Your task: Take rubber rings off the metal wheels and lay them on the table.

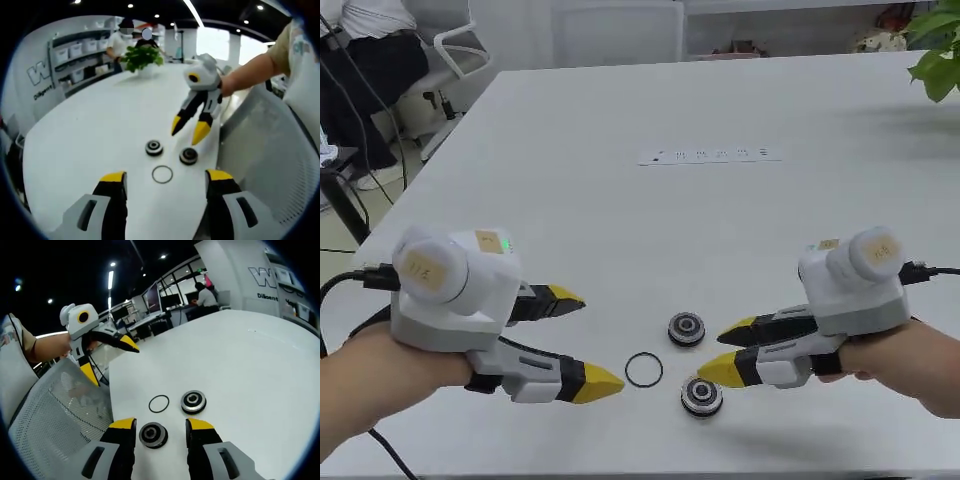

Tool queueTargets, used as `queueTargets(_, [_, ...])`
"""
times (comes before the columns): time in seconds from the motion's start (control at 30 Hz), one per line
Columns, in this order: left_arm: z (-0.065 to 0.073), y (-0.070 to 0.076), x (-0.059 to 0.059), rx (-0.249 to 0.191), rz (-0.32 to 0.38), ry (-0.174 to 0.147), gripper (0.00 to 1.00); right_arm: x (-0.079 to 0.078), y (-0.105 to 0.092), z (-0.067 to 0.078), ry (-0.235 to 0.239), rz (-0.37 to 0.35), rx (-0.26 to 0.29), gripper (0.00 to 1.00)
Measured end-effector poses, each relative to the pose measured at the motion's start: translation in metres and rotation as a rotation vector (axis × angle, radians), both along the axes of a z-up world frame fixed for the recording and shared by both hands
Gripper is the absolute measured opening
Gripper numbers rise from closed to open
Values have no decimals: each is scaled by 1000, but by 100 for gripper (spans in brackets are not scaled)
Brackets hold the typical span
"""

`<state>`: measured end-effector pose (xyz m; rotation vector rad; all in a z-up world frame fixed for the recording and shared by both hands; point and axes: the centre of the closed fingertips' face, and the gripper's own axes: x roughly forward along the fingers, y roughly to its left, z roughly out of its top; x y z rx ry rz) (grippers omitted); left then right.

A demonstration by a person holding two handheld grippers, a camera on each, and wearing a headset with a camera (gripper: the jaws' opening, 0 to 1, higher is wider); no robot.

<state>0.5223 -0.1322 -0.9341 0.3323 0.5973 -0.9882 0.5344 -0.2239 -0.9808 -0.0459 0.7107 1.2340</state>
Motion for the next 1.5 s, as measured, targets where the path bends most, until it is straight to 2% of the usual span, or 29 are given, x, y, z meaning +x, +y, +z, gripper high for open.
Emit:
queueTargets(0.27, [-5, -10, 4, 1, -23, 12, 63, -3, -9, -9, -8, 5, -5, 38])
queueTargets(0.83, [-23, -33, 0, 15, -76, 45, 60, -17, -10, -25, -45, 61, -25, 35])
queueTargets(1.07, [-31, -41, -3, 26, -100, 63, 57, -22, -8, -33, -78, 101, -45, 31])
queueTargets(1.5, [-47, -62, -10, 41, -158, 97, 51, -25, -8, -38, -133, 155, -58, 22])
